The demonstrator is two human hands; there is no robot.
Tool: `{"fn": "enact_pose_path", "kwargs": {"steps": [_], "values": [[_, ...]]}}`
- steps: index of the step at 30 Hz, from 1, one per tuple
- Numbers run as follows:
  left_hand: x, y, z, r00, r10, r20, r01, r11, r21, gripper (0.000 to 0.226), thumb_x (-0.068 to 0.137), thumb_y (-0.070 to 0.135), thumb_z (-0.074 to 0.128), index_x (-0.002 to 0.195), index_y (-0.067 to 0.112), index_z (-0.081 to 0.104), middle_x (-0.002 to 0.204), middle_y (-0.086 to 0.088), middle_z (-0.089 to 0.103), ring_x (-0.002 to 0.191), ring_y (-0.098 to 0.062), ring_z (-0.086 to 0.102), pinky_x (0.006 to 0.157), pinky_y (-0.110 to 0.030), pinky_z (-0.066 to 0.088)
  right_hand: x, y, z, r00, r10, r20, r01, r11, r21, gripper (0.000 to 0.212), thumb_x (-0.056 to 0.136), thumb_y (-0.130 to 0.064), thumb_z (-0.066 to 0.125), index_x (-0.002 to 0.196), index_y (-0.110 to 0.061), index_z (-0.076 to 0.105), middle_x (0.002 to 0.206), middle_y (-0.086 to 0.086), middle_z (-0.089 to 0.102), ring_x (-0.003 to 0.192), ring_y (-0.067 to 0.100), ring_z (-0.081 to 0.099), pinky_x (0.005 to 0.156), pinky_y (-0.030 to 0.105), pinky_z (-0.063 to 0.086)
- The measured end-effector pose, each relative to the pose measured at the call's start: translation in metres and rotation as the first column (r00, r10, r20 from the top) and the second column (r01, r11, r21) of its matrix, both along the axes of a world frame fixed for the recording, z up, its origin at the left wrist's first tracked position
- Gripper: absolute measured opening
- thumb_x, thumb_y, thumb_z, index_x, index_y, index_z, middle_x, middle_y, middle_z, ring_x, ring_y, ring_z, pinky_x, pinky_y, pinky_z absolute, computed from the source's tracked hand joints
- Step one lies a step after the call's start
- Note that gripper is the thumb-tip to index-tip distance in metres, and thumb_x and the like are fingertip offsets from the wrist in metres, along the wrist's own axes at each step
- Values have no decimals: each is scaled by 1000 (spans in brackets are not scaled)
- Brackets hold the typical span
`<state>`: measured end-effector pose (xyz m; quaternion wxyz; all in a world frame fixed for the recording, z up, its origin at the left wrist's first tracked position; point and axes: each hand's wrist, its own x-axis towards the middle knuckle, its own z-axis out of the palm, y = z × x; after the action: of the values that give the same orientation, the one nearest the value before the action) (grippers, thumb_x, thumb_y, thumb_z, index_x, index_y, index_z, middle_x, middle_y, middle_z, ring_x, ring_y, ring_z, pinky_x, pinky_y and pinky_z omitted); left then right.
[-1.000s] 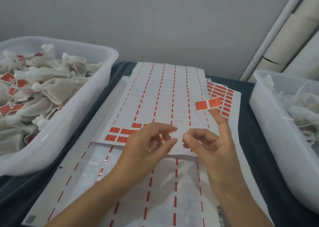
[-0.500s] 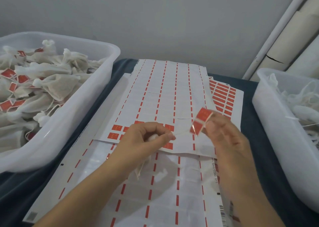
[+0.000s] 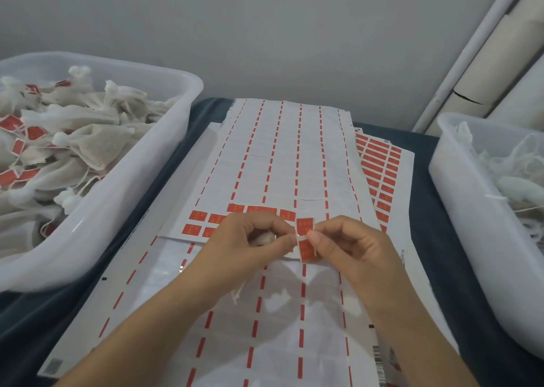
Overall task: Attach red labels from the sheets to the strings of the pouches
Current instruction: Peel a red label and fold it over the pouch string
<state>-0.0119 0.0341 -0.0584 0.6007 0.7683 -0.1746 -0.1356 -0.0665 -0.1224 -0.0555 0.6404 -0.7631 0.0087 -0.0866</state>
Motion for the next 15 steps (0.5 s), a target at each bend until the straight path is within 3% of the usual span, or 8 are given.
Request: {"fn": "enact_pose_path", "kwargs": {"steps": [5, 12, 15], "values": [[-1, -1, 2, 1000, 3, -3, -3, 1000, 8, 22, 77, 29, 69, 58, 40, 69, 69, 22, 65, 75, 10, 58, 56, 2, 39, 0, 1, 0, 1000, -15, 22, 15, 999, -29, 14, 67, -33, 63, 78, -26, 67, 78, -14, 71, 76, 4, 69, 62, 8, 49], [-3, -2, 3, 998, 21, -60, -22, 1000, -10, 20, 78, 27, 67, 59, 32, 69, 66, 18, 66, 72, 7, 59, 54, -6, 44, 0, 5, -2, 995, -64, 80, 74, 989, -128, 8, 67, -37, 62, 75, -34, 63, 82, -24, 68, 80, -3, 66, 63, 3, 46], [-5, -3, 6, 993, 13, -118, -24, 995, -93, 22, 72, 44, 64, 56, 30, 69, 67, 16, 66, 72, 7, 59, 64, -11, 40, 1, 6, -4, 989, -91, 119, 109, 981, -159, 8, 67, -38, 61, 75, -36, 62, 86, -24, 67, 82, -3, 66, 64, 3, 46]]}}
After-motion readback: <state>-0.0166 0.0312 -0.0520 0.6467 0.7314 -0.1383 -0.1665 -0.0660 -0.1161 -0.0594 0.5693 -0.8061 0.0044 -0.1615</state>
